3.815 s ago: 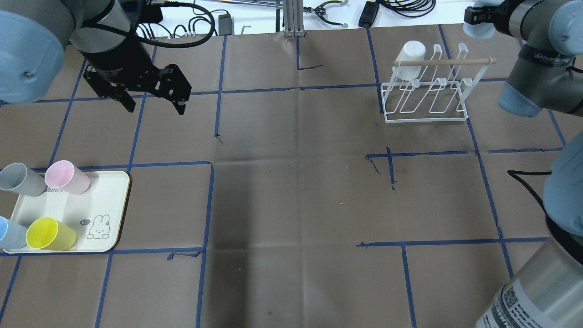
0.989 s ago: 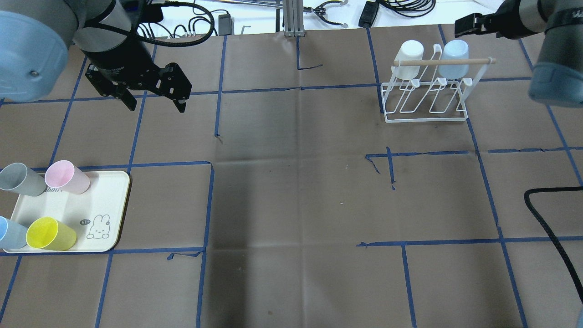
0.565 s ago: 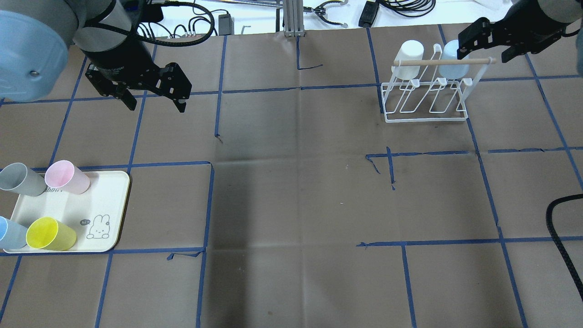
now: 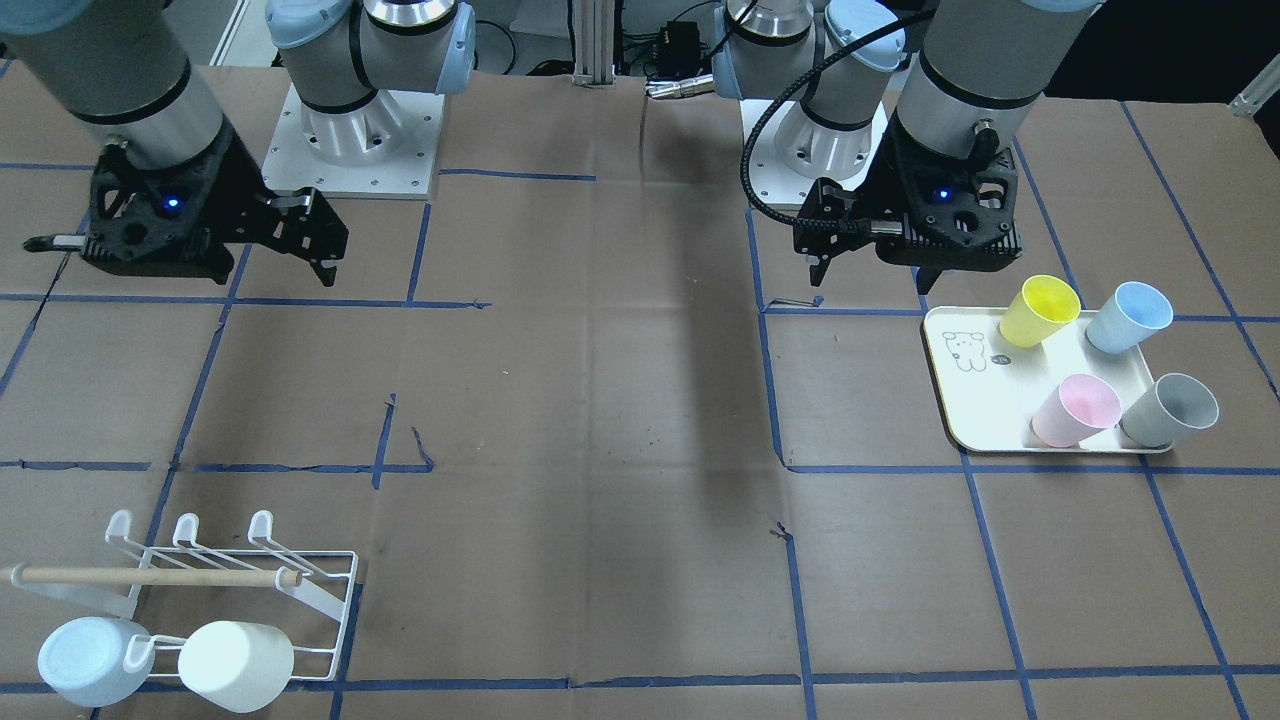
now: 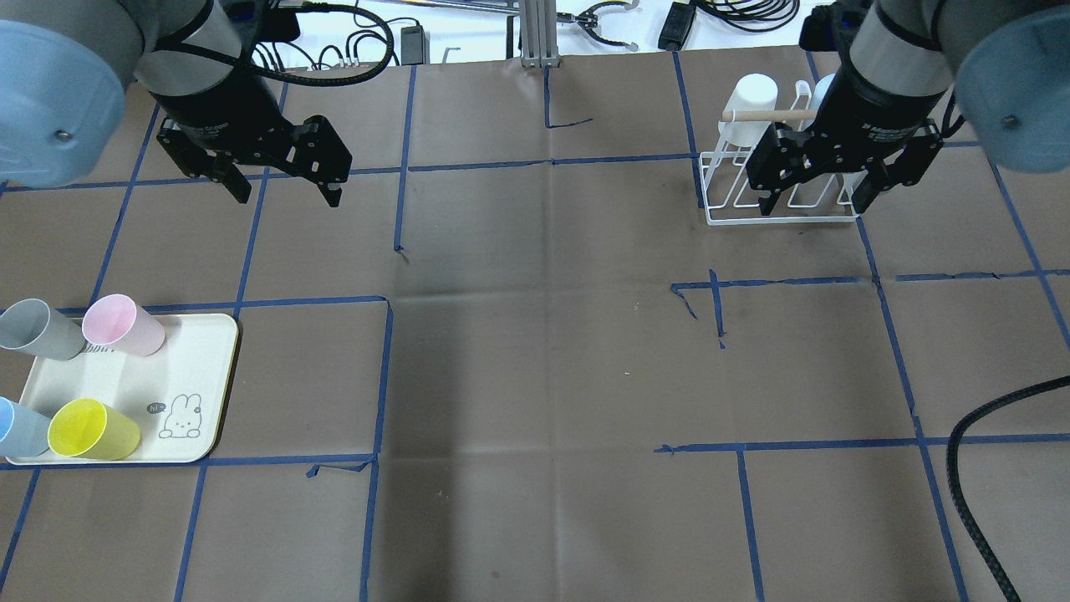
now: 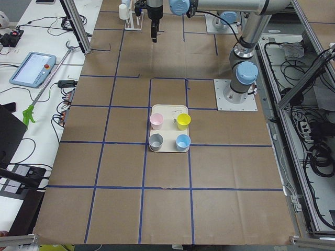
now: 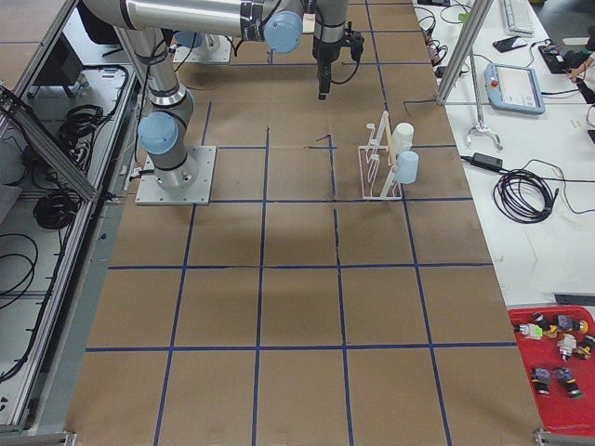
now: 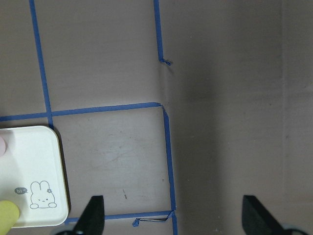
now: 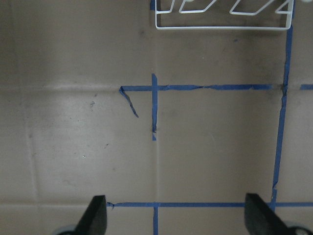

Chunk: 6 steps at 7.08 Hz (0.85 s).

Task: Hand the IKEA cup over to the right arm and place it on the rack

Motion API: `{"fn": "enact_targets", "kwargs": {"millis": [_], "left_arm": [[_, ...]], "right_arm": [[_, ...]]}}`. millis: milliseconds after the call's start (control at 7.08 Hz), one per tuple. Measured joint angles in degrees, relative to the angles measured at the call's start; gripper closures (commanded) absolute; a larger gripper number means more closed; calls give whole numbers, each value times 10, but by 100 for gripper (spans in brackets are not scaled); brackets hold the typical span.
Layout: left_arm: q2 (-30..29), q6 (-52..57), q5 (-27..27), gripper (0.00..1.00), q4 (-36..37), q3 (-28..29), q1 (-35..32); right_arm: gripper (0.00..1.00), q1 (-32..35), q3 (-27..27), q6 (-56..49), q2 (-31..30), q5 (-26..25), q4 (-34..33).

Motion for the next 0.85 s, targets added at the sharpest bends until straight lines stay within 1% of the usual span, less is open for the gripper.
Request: {"fn": "enact_targets", "kwargs": {"millis": [141, 283, 424, 848], "left_arm": [[0, 0, 0, 0, 0, 0, 0], [0, 0, 0, 0, 0, 0, 0], [0, 0, 0, 0, 0, 0, 0], [0, -5, 0, 0, 11, 0, 4]], "right_arm": [[0, 30, 1, 29, -3, -16, 8], [0, 52, 2, 41, -5, -22, 9], [0, 62, 2, 45, -7, -21, 7], [0, 67, 0, 46, -13, -18, 3]]}}
